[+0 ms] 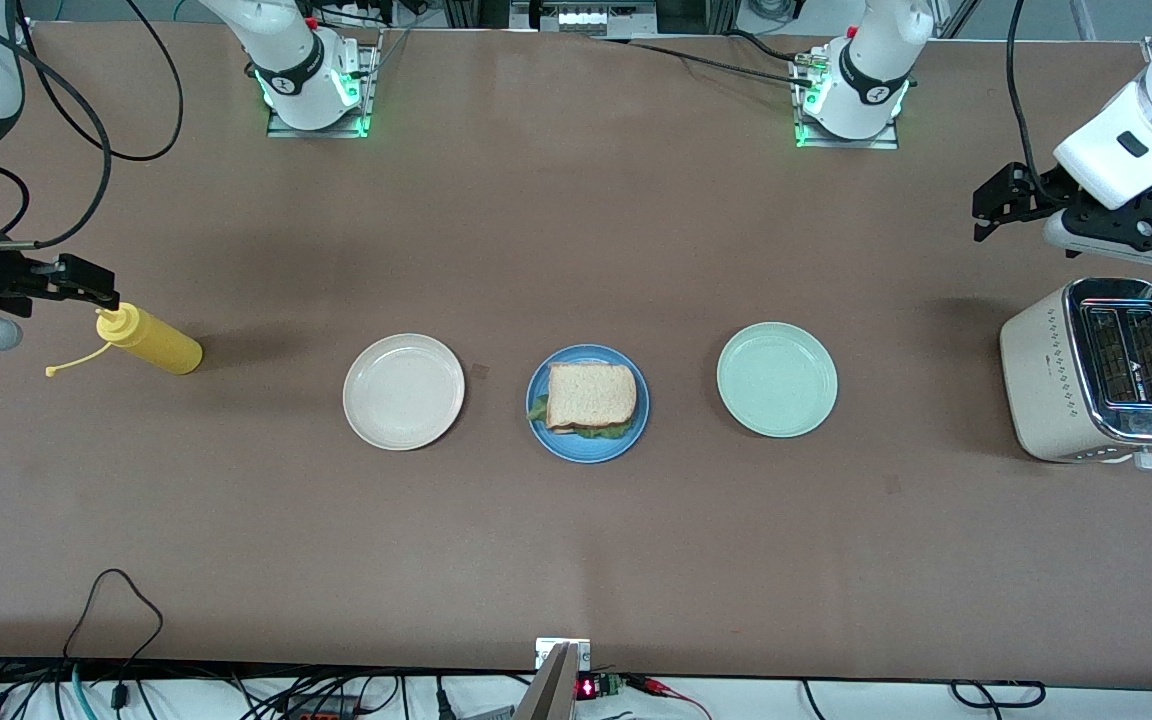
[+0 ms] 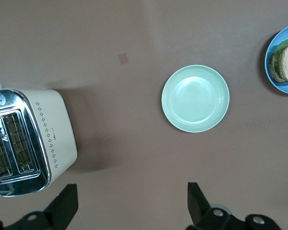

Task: Make sandwich in blue plate with both arms
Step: 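Open the left gripper and raise it away from the sandwich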

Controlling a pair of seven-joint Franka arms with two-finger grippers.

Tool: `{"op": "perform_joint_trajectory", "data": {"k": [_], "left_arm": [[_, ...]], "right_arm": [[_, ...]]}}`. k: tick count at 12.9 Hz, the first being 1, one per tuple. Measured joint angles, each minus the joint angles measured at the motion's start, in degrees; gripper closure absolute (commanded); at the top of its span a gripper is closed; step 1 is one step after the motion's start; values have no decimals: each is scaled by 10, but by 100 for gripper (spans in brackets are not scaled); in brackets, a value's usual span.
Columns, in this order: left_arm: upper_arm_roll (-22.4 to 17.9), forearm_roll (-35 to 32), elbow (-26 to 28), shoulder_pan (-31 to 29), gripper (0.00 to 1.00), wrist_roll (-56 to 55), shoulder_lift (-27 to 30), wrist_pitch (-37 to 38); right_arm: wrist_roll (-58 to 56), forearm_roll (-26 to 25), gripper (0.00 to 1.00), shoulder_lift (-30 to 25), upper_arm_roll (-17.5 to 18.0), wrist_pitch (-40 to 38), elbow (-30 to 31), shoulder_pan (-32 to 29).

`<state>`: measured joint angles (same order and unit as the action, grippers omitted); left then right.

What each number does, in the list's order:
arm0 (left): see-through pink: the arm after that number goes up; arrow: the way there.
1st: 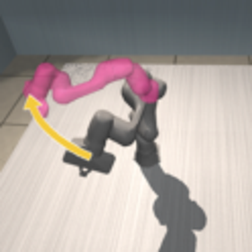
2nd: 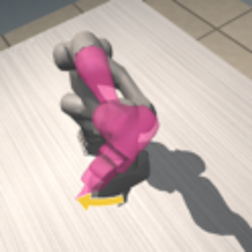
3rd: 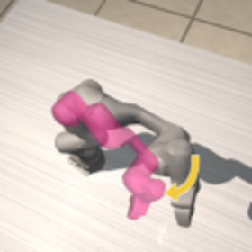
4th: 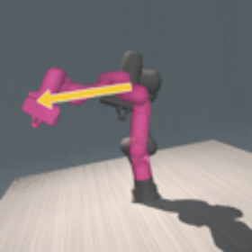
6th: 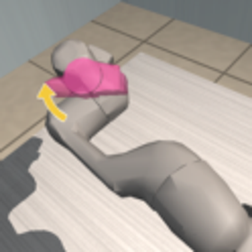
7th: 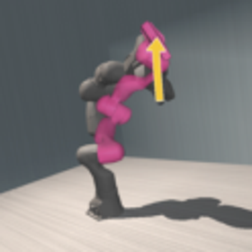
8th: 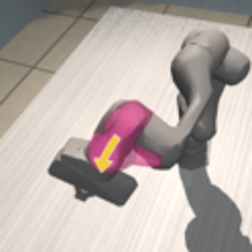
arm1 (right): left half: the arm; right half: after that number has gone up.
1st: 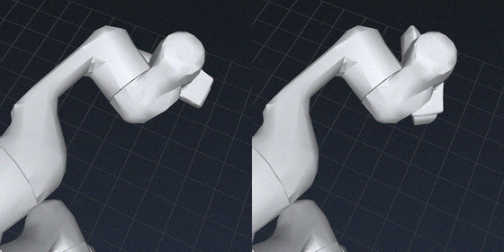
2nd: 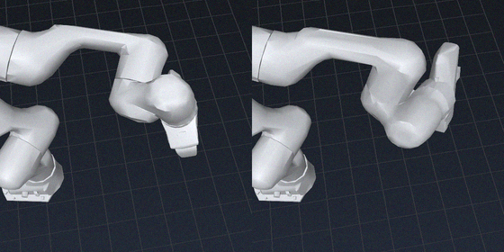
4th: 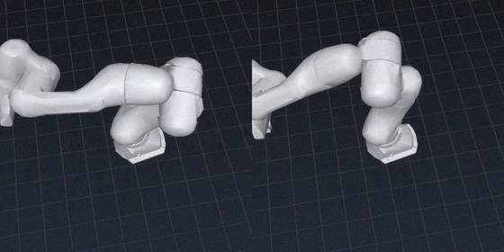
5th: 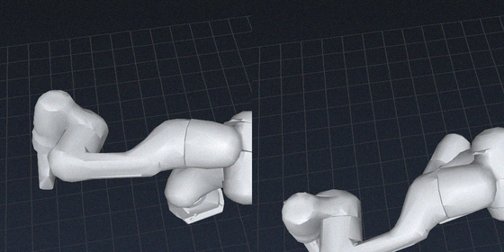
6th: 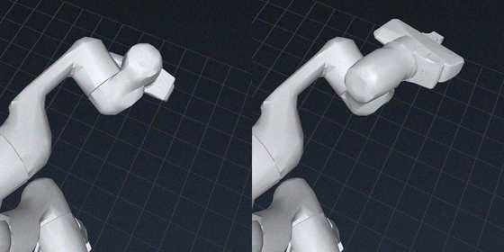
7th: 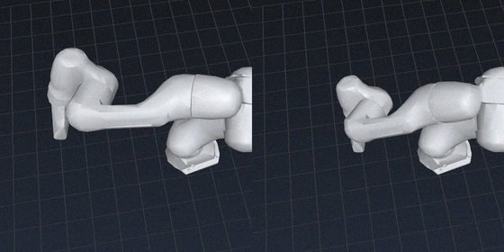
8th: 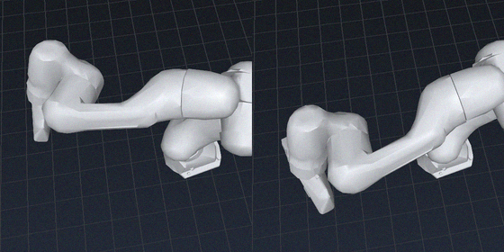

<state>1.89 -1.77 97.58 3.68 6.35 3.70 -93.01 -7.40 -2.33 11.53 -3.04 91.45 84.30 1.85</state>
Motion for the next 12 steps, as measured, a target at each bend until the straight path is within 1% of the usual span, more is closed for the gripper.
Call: {"op": "perform_joint_trajectory", "data": {"k": [12], "left_arm": [[0,0,0,0,0,-2,-7,0]], "right_arm": [[0,0,0,0,0,0,0,0]]}}
